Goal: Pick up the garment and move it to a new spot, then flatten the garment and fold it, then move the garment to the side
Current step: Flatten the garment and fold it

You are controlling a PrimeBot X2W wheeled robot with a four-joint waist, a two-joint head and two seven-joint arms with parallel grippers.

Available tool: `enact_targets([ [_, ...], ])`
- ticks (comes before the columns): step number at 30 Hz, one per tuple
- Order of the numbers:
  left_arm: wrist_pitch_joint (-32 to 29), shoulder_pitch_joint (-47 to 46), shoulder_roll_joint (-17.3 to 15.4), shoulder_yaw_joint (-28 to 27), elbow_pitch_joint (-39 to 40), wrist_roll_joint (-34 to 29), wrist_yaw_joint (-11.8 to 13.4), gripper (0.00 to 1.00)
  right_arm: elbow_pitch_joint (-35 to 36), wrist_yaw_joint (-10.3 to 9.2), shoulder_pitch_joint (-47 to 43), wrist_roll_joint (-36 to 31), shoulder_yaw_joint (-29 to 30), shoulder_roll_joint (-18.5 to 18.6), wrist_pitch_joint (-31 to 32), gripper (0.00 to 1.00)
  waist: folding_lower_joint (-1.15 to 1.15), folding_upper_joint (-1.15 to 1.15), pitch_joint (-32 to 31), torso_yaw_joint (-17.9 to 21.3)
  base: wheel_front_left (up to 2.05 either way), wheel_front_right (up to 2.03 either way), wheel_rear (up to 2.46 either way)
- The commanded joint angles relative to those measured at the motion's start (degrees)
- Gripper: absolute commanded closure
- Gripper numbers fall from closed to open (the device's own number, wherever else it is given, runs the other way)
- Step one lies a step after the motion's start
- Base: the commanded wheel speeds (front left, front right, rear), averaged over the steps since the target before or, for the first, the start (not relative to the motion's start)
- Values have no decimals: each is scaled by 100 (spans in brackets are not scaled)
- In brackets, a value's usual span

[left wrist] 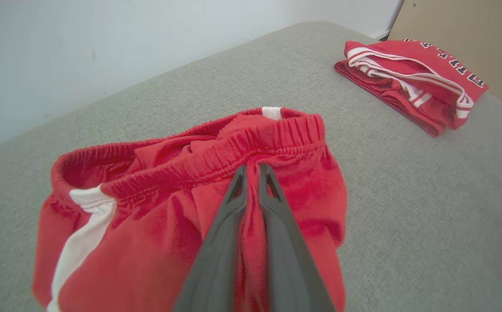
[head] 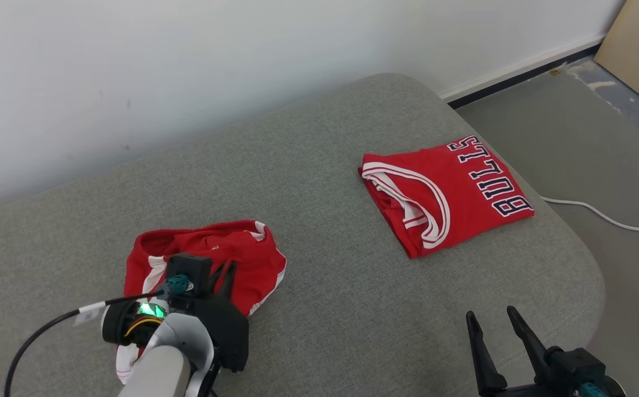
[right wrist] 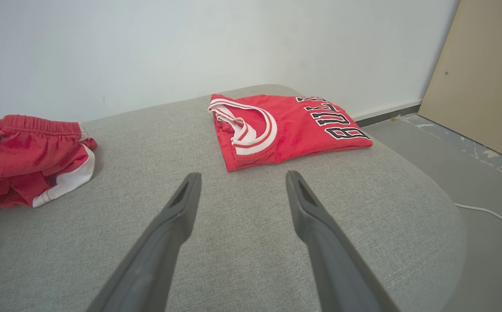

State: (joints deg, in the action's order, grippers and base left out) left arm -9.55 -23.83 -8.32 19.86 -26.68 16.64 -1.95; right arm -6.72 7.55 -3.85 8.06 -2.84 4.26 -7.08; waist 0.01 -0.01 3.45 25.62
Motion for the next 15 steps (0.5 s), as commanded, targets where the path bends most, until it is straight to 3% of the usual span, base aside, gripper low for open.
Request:
enact_targets([
  [1,70,-103,43,4,8,-13,-6,100,-7,-13,30,18,-9,-20,-22,0,-1,1,-1,-39,0,0,0],
  [10,1140,-954,503,350,396,404,-316,100,-40,-13,63,2,-117,3,23,0,-1,1,-126,-313,0,0,0],
  [13,1577,-1204,529,356,764,1001,-350,100,-28,-13,7,-1,-79,23,35,0,-1,1,-188,-432,0,0,0],
  [15,1836,-1301,538,418,1089,1448,-198,100,-16,-13,-55,-8,-36,40,60,0,-1,1,-231,-574,0,0,0],
])
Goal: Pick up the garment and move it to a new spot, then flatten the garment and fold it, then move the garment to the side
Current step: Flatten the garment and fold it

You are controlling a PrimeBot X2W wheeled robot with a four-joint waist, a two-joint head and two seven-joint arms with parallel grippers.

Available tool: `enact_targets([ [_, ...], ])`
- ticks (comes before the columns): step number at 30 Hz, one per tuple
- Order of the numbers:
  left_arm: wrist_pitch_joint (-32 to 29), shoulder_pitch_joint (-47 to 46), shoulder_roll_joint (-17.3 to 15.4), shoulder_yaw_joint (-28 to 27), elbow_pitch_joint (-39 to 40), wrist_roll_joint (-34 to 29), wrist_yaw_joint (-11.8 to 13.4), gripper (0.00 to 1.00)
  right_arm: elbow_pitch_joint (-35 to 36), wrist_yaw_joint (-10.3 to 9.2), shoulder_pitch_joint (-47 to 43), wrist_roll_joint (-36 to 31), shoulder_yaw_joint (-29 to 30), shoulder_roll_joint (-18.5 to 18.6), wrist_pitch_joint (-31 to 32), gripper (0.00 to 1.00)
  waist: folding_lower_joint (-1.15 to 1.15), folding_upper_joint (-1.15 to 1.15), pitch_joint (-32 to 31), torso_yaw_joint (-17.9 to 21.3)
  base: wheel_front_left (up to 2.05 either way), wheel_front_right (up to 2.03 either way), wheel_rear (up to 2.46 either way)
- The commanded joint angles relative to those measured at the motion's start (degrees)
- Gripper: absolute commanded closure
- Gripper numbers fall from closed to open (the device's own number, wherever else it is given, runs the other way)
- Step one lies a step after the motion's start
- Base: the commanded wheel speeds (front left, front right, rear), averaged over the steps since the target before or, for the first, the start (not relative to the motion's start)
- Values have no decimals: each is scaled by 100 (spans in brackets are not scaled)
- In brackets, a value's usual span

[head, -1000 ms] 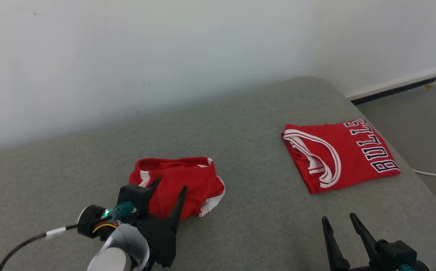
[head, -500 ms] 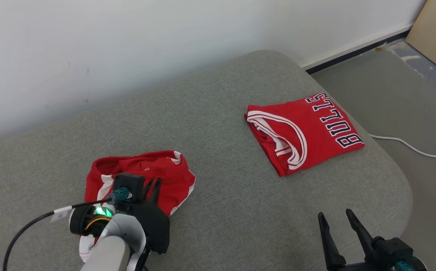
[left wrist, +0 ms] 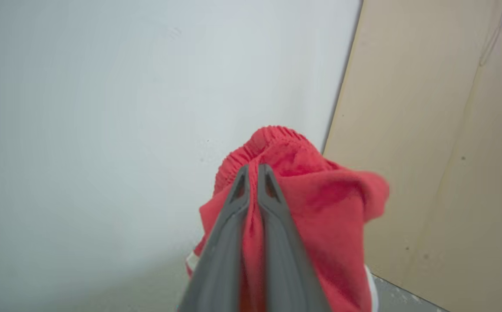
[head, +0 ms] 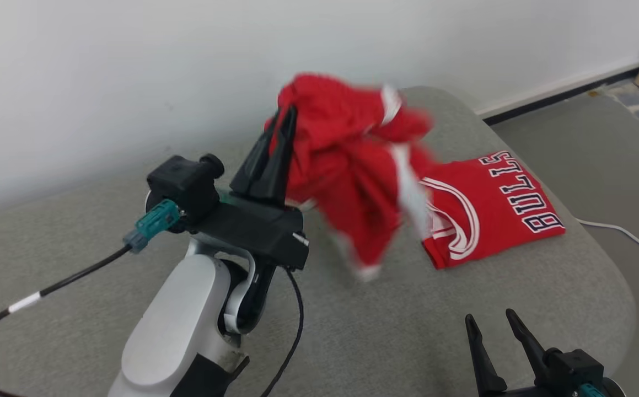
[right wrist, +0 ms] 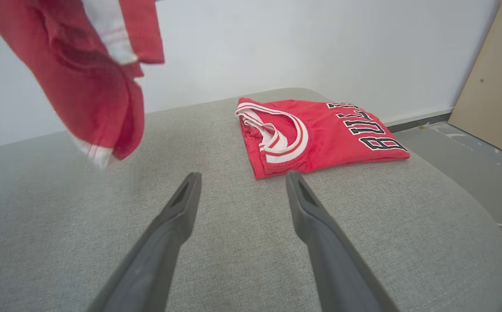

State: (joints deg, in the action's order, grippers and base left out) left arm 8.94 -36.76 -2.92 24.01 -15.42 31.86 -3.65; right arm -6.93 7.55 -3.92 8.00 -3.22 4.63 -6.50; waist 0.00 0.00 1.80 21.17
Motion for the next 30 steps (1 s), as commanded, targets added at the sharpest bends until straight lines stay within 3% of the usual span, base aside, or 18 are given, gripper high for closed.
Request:
enact_targets([
  [1,50,-4,-2,28,57,8,89,100,10,-13,-78,-6,1,16,21,0,0,0,-85,-205,0,0,0],
  [6,-98,813,-39,40,120,287,547,100,73,-13,-199,-8,63,39,54,0,0,0,-165,-781,0,0,0],
  [13,-54,2300,-82,-46,-948,771,686,100,131,-13,-214,8,-124,27,140,0,0,0,-248,-1517,0,0,0],
  [14,-40,2407,-76,-9,-1148,779,681,91,134,-13,-203,18,-140,29,150,0,0,0,-265,-1587,0,0,0],
  [15,-40,2477,-69,8,-1314,802,661,0,133,-13,-192,30,-175,29,168,0,0,0,-282,-1635,0,0,0],
  [18,120,2546,-84,-17,-1589,830,635,0,137,-13,-215,47,-159,27,181,0,0,0,-330,-1760,0,0,0],
  [23,292,2338,-395,-81,-1451,570,770,0,124,-13,-277,46,-190,4,201,0,0,0,-388,-1785,0,0,0],
  [30,-332,1872,-639,405,-1103,227,512,0,132,-13,-248,57,-224,-16,182,0,0,0,-360,-1516,0,0,0],
])
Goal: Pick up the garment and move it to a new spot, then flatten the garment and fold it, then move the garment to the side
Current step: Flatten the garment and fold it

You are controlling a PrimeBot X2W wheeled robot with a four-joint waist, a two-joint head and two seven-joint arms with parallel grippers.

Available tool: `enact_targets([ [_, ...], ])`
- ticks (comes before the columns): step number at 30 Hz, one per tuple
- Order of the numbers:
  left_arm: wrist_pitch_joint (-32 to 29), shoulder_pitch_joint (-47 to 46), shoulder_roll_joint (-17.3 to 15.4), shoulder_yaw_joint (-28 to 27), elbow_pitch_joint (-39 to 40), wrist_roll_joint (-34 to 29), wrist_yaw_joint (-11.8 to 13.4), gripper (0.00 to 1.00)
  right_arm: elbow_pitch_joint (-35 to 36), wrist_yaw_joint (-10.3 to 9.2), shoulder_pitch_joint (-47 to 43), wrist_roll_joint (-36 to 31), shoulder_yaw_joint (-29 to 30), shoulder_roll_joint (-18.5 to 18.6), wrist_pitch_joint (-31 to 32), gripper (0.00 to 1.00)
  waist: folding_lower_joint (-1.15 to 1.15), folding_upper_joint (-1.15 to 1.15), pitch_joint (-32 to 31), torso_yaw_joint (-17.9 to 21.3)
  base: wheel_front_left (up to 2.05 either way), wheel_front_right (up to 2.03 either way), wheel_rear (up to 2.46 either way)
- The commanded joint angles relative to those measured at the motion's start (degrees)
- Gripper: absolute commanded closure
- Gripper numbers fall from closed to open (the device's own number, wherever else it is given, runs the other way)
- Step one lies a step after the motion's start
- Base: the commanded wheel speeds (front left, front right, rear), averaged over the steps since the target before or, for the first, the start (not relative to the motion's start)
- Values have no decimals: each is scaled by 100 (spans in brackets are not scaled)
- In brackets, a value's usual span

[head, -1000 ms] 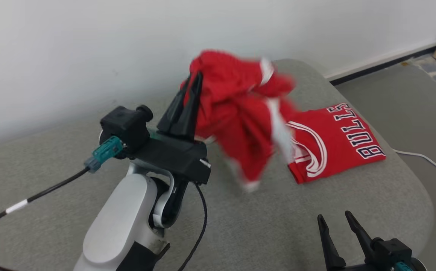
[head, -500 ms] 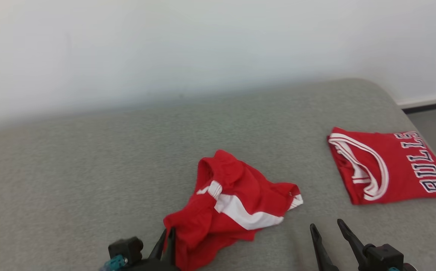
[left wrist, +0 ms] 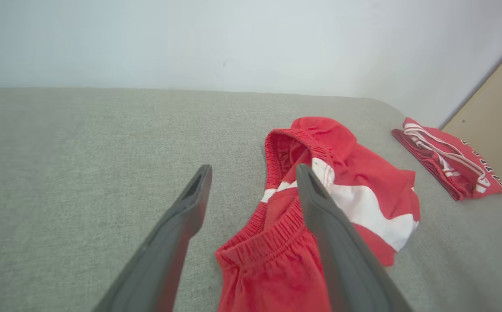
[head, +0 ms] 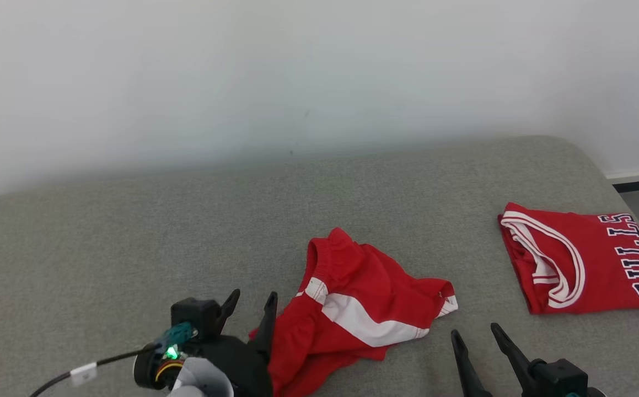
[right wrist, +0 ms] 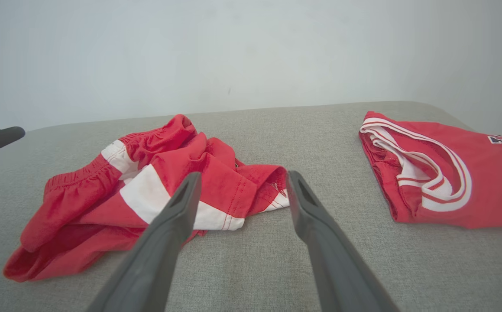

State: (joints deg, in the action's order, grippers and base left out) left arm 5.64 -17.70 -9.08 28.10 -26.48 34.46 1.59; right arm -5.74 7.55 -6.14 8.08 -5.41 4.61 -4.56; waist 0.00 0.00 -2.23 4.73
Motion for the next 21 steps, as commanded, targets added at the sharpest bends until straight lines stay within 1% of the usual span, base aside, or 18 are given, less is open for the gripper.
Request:
enact_targets([
  [1,-132,-131,-23,73,1,-80,-33,0,12,-13,-2,46,-23,-17,-12,0,0,0,63,212,0,0,0],
  [3,-402,-314,23,223,-80,-122,-82,0,18,-13,37,39,-14,-14,-20,0,0,0,112,374,0,0,0],
  [9,-976,-803,67,412,-541,-131,-213,0,-5,-13,98,51,18,-8,-60,0,0,0,301,843,0,0,0],
  [15,-1322,-1157,73,493,-1005,-165,-167,0,-40,-13,139,47,36,-30,-111,0,0,0,417,1093,0,0,0],
  [16,-1340,-1187,84,488,-1058,-152,-145,9,-51,-13,139,51,37,-30,-124,0,0,0,424,1104,0,0,0],
  [17,-1342,-1206,87,490,-1099,-153,-140,31,-62,-13,138,54,38,-33,-139,0,0,0,431,1112,0,0,0],
  [18,-1336,-1201,86,496,-1139,-146,-150,62,-70,-13,138,57,42,-34,-151,0,0,0,434,1115,0,0,0],
  [20,-1285,-1207,88,496,-1186,-123,-171,98,-82,-13,129,58,70,-35,-160,0,0,0,432,1100,0,0,0],
  [21,-1253,-1210,100,495,-1193,-107,-199,100,-90,-13,121,53,87,-35,-156,0,0,0,426,1081,0,0,0],
])
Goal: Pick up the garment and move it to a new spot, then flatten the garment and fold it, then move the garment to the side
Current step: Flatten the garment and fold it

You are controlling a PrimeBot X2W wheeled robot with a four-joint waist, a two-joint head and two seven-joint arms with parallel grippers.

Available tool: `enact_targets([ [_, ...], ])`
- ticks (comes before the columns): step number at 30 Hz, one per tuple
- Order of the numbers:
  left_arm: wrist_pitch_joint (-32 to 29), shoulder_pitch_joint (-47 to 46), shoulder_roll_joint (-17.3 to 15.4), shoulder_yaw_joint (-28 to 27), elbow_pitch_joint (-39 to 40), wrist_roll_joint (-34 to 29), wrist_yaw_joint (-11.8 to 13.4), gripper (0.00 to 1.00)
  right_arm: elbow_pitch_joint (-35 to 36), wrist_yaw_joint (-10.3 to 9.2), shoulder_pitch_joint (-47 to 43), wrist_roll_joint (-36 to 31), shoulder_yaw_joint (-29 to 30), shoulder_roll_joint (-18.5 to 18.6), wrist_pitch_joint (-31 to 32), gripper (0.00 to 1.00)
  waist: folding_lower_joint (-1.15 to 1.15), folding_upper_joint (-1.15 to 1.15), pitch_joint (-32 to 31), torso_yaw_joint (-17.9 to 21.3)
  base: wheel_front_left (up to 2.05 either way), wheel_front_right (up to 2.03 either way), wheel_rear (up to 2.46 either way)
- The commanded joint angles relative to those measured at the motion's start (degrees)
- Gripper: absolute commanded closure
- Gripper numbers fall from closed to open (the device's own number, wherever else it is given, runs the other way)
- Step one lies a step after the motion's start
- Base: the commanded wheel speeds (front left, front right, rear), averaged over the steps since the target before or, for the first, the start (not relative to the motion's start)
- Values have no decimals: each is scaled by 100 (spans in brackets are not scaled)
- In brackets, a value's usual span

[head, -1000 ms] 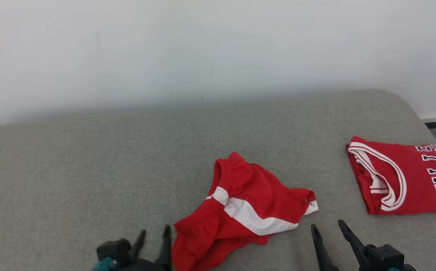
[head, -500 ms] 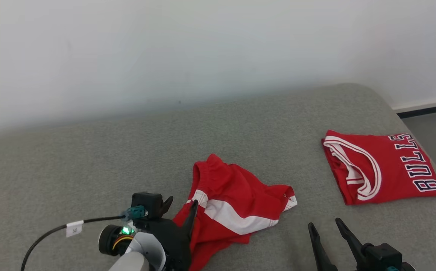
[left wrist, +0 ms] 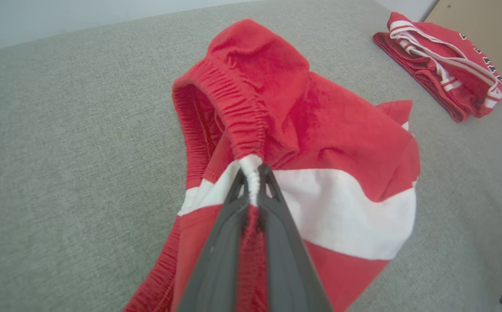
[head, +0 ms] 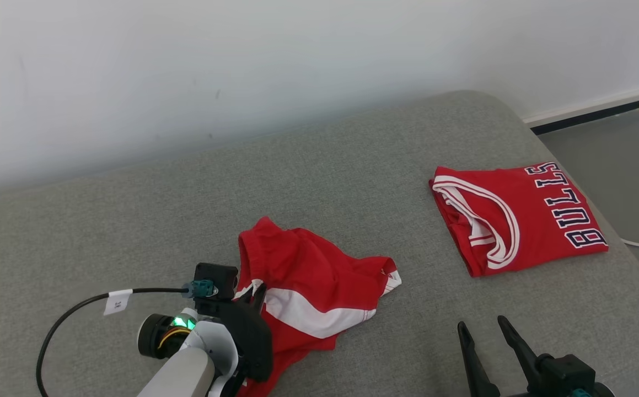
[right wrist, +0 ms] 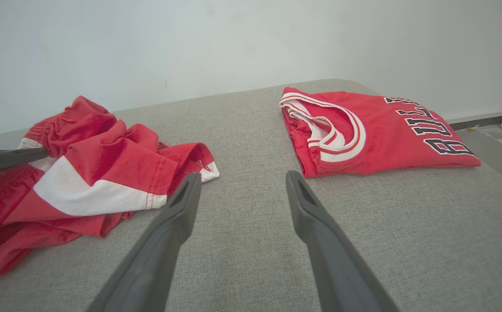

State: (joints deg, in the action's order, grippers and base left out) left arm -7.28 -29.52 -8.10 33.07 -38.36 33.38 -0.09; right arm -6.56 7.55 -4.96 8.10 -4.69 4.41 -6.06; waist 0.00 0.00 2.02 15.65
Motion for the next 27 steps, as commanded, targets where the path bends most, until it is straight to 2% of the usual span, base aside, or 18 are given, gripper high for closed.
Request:
enact_targets([
  [1,94,-27,15,-10,-4,25,-47,100,-15,-13,2,41,14,-18,-7,0,0,0,-6,-33,0,0,0],
  [4,305,-65,61,-38,60,62,-145,100,-18,-13,27,12,-10,-27,4,0,0,0,-37,-96,0,0,0],
  [9,928,-450,347,-88,586,264,-408,100,-31,-13,50,-2,-97,-31,25,0,0,0,-107,-136,0,0,0],
  [12,1189,-760,468,-114,1032,563,-512,100,-65,-13,49,8,-151,-23,23,0,0,0,-147,-98,0,0,0],
  [15,1462,-1019,518,-141,1608,1140,-545,100,-84,-13,30,33,-173,-4,16,0,0,0,-185,-60,0,0,0],
  [18,1745,-1150,517,-7,2281,1950,-336,100,-97,-13,-22,55,-122,24,3,0,0,0,-228,-86,0,0,0],
  [19,1745,-1150,517,-7,2281,1950,-336,100,-97,-13,-22,55,-122,24,3,0,0,0,-228,-86,0,0,0],
  [22,1835,-956,507,67,2652,2666,2,100,-77,-12,-63,45,-81,15,8,0,0,0,-257,-217,0,0,0],
  [24,1662,-670,498,107,2628,2919,248,100,-67,-13,-91,43,-82,12,7,0,0,0,-274,-354,0,0,0],
  [27,1461,-85,149,34,2421,3068,555,100,-49,-13,-103,43,-95,3,11,0,0,0,-296,-568,0,0,0],
])
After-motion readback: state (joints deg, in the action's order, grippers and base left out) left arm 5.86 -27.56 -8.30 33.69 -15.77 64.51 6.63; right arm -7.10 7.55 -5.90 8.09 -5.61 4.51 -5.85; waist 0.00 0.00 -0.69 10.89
